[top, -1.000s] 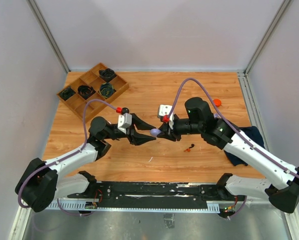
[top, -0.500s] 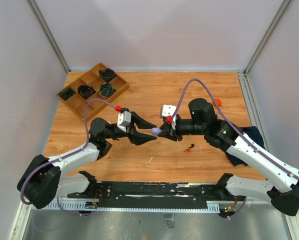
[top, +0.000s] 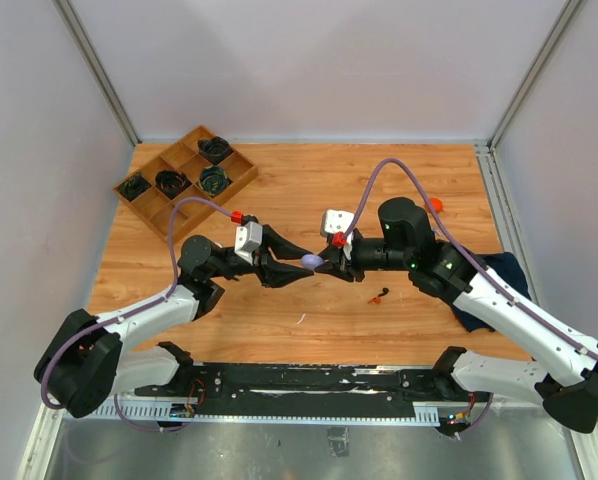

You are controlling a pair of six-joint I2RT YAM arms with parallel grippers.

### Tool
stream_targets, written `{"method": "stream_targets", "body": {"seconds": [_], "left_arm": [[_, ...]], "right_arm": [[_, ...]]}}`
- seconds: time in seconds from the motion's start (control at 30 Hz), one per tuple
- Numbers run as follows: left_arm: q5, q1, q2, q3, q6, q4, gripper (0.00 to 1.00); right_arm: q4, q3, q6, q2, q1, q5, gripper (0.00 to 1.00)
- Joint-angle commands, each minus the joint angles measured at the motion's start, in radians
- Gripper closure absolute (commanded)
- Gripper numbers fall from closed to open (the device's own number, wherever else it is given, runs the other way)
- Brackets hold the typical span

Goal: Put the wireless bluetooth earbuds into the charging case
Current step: Pick up the charging case at the center of the board.

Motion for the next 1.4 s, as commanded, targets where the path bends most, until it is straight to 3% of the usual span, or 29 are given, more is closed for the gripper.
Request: {"method": "stream_targets", "body": {"seconds": [0.0, 0.43, 0.83, 1.07, 1.37], "left_arm": [[-0.007, -0.008, -0.005, -0.009, 0.003, 0.006, 0.57], [-0.005, -0.008, 0.004, -0.003, -0.007, -0.001, 0.57], [0.006, -0.008, 0.003, 0.003, -0.016, -0.001, 0.72], [-0.005, -0.008, -0.012, -0.014, 0.006, -0.001, 0.9], [-0.087, -0.008, -0.08, -0.057, 0.035, 0.0, 0.96]], "right_arm": [[0.038, -0.009, 0.014, -0.016, -0.009, 0.014, 0.87], [0.067, -0.028, 0.022, -0.037, -0.009, 0.034, 0.87], [0.084, -0.036, 0.03, -0.035, -0.009, 0.022, 0.86], [0.083, -0.035, 0.029, -0.039, -0.01, 0.026, 0.68], [0.084, -0.02, 0.025, -0.022, -0.009, 0.022, 0.45]]}}
